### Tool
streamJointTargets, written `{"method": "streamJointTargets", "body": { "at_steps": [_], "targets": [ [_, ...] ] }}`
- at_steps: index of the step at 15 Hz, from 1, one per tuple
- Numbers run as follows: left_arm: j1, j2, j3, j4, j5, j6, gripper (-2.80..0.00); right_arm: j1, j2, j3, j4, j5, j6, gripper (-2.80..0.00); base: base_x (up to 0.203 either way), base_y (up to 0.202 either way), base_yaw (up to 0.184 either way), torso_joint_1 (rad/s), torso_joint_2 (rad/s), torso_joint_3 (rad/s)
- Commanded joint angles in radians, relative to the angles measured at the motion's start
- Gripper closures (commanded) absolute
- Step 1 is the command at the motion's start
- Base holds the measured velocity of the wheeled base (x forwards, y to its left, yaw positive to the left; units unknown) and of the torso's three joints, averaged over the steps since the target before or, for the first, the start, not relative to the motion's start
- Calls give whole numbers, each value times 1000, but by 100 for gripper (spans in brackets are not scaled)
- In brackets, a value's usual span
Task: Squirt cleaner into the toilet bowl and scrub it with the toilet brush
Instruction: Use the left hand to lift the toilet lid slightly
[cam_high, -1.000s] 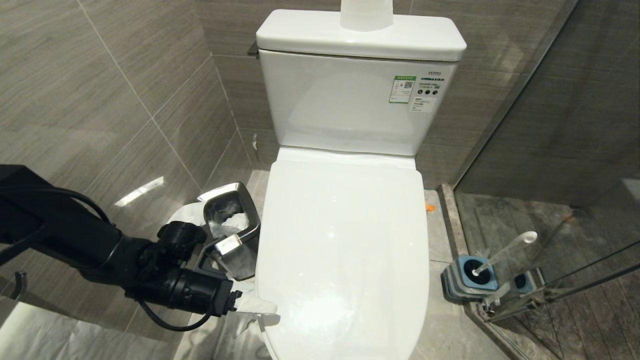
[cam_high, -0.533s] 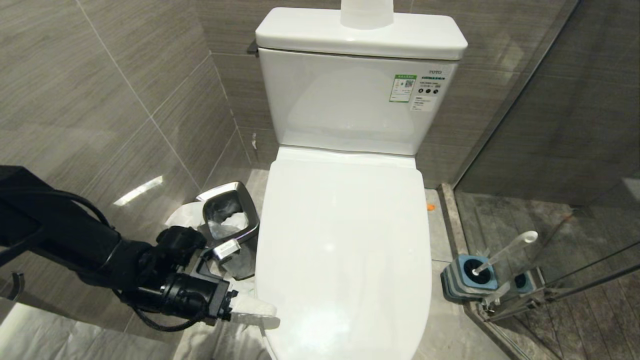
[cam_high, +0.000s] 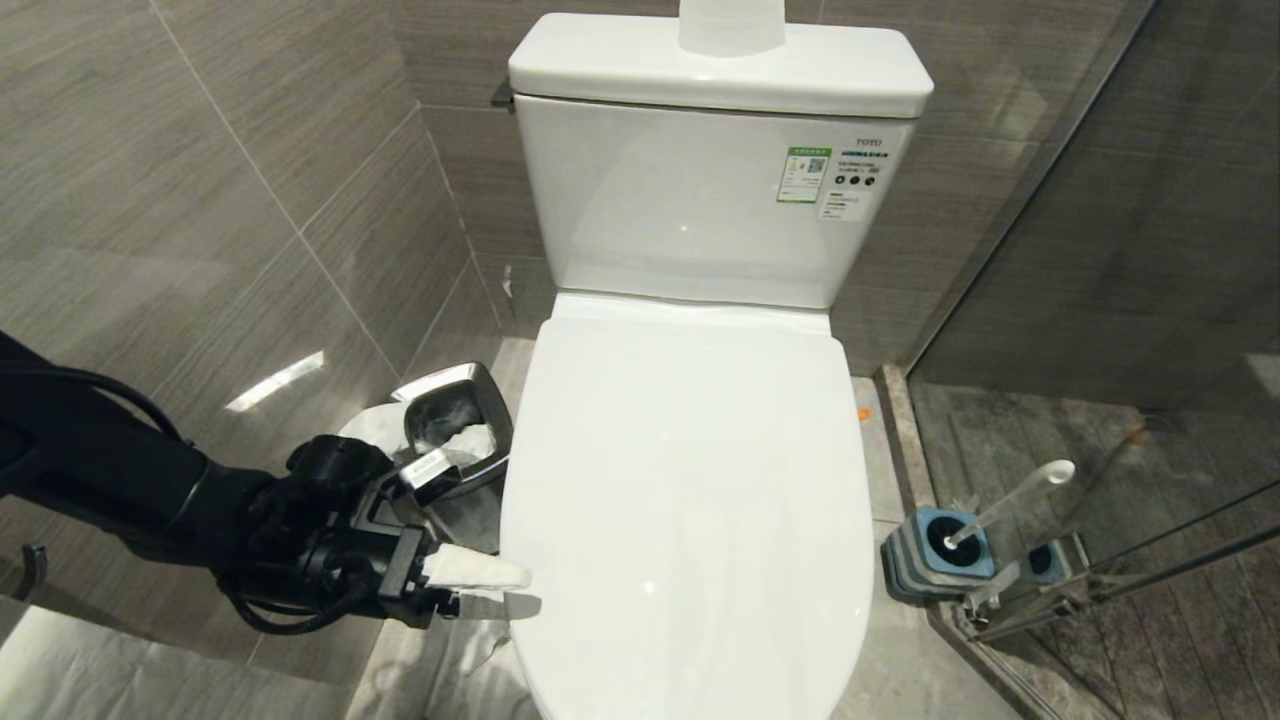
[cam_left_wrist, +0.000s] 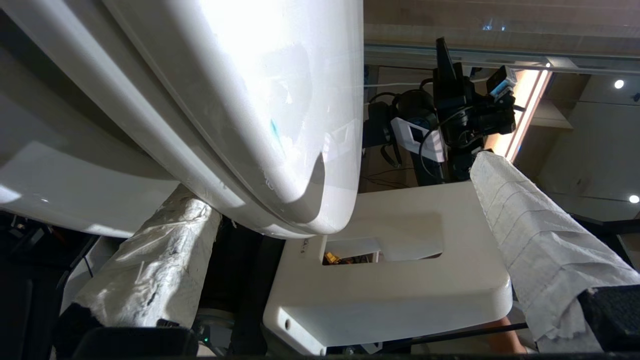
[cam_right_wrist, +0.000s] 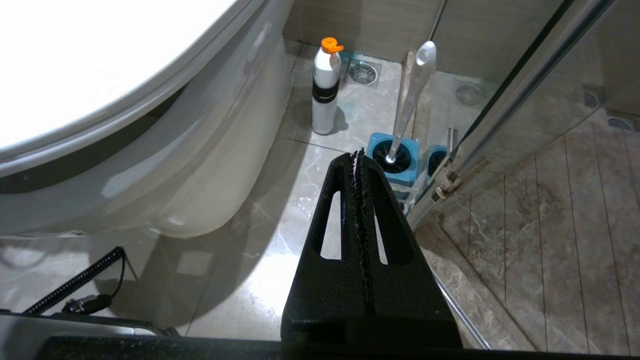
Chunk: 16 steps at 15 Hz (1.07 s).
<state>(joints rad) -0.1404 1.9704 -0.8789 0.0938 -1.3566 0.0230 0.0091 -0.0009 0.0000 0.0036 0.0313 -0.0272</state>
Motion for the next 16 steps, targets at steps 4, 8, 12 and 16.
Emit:
{"method": "streamJointTargets", "body": {
  "at_steps": [4,8,12,16],
  "targets": [
    [34,-53,-11,10,-32,-2,-280,2,1,0,-1,1,0,0,0,0,0,0,0,0],
    [65,-145,-71,195,-79,-16,-280,0,1,0,-1,1,0,0,0,0,0,0,0,0],
    [61,-188,-69,237,-110,-25,-280,0,1,0,-1,1,0,0,0,0,0,0,0,0],
    [28,-220,-63,313,-142,-21,-280,1,1,0,-1,1,0,0,0,0,0,0,0,0]
  ]
}}
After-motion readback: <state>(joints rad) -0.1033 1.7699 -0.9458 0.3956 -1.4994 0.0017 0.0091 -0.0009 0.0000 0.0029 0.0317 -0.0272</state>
